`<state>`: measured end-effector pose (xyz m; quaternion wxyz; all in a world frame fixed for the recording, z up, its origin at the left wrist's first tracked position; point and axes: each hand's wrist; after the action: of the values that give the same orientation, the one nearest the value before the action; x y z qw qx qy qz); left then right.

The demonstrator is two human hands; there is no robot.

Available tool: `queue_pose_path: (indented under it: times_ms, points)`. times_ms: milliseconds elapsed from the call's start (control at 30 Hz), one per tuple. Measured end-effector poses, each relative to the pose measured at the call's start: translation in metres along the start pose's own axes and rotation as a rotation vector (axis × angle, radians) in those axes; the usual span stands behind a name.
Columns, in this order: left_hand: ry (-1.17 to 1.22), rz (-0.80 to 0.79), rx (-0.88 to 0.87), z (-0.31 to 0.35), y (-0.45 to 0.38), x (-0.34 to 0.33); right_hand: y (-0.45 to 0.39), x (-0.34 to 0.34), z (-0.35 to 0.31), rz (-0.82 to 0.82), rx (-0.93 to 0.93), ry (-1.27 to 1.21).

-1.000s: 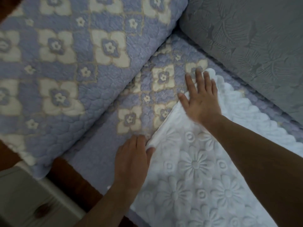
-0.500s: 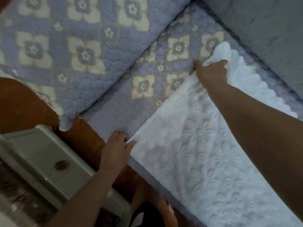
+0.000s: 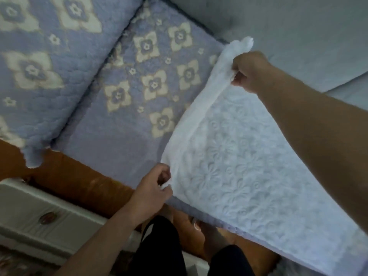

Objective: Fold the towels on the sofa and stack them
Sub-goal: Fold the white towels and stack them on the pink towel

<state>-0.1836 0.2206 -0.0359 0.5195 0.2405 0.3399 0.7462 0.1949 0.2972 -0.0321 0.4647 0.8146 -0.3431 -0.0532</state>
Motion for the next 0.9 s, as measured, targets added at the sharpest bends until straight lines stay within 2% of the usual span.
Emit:
queue_pose_path:
  times_ms: [100,167,267,433,567,667,767,900]
  points:
    - [-0.182,-0.276,0.019,0.025,-0.011,-0.059,0.042,0.093,0.03,0.054,-0.013,-0.085]
    - [-0.327,-0.403,0.006,0.039,-0.02,-0.108,0.069,0.159,0.053,0.119,-0.018,-0.087]
    - [-0.449,-0.472,-0.056,0.056,-0.02,-0.19,0.107,0.251,0.103,0.225,-0.053,-0.042]
    - [-0.542,-0.555,-0.132,0.065,-0.012,-0.345,0.136,0.388,0.208,0.295,-0.046,0.118]
    - [-0.578,-0.5,-0.063,0.049,-0.017,-0.472,0.127,0.478,0.288,0.316,-0.029,0.185]
    - [-0.614,-0.406,0.001,0.031,-0.01,-0.57,0.125,0.542,0.35,0.273,-0.005,0.209]
    - [-0.613,-0.301,0.044,0.017,-0.008,-0.64,0.132,0.587,0.391,0.273,0.036,0.22]
    - [-0.625,-0.141,0.013,0.017,-0.008,-0.701,0.124,0.623,0.42,0.3,0.117,0.196]
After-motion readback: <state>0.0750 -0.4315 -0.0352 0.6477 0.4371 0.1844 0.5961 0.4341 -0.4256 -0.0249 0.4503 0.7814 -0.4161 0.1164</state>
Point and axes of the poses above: each hand's wrist, its own y-axis away from the middle knuckle, its own x-axis out of the back of the hand, z = x × y, and after that the axes turned 10 degrees about -z, right-handed
